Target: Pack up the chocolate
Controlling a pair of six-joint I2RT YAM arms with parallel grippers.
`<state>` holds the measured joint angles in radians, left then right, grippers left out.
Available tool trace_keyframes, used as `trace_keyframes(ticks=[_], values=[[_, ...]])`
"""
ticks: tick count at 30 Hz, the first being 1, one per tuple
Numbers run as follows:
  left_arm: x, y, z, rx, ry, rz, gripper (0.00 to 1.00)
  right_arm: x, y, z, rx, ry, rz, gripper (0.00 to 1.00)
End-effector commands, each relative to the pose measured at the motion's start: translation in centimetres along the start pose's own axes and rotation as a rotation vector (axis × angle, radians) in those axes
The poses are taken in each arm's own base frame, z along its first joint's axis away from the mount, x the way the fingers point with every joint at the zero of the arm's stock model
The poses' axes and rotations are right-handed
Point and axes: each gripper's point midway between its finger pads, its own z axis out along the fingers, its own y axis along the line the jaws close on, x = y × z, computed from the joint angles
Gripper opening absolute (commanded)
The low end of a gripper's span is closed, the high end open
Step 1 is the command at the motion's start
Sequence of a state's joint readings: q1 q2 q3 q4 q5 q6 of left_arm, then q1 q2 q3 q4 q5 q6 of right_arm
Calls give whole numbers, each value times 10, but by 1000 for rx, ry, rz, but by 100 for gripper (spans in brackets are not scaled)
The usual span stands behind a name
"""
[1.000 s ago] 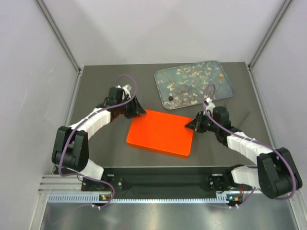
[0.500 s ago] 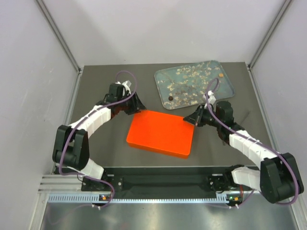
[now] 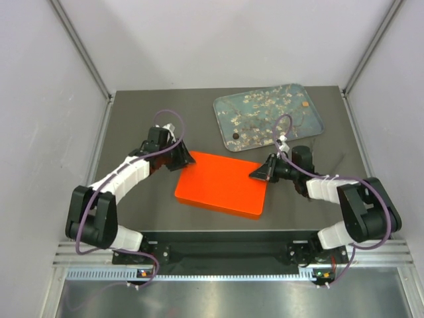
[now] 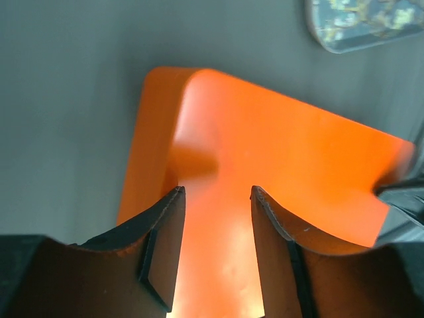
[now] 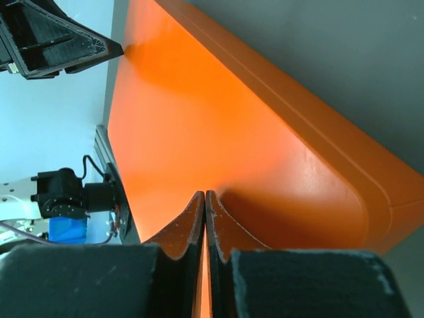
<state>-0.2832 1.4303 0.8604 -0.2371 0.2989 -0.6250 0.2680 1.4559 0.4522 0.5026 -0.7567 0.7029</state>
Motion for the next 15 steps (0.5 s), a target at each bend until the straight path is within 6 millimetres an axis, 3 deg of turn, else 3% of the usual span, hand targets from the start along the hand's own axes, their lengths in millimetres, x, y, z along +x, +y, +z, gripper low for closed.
trace_keyframes(ticks=[1, 2, 5, 7, 10, 11, 12, 14, 15], values=[[3, 20, -23, -149, 13, 13, 50, -28, 28, -6, -58, -67, -85, 0], [-12, 6, -37, -126, -36, 31, 51, -30, 31, -8, -52, -70, -93, 0], [-20, -5, -65, -122, -83, 58, 52, -36, 54, -14, -93, -80, -119, 0], [-15, -14, -76, -74, -83, 62, 52, -35, 66, -12, -126, -73, -137, 0], [5, -18, -70, 9, -43, 31, 52, -33, 72, -6, -196, -70, -144, 0], [21, -7, -64, 1, -14, 13, 52, -33, 70, -5, -212, -69, -123, 0], [28, -3, -60, 4, -7, -6, 51, -27, 50, -1, -185, -55, -71, 0], [46, 13, -49, -18, 28, -29, 51, -27, 44, 3, -217, -69, -52, 0], [50, 19, -45, -31, 38, -44, 50, -16, 25, 10, -191, -39, 0, 0]])
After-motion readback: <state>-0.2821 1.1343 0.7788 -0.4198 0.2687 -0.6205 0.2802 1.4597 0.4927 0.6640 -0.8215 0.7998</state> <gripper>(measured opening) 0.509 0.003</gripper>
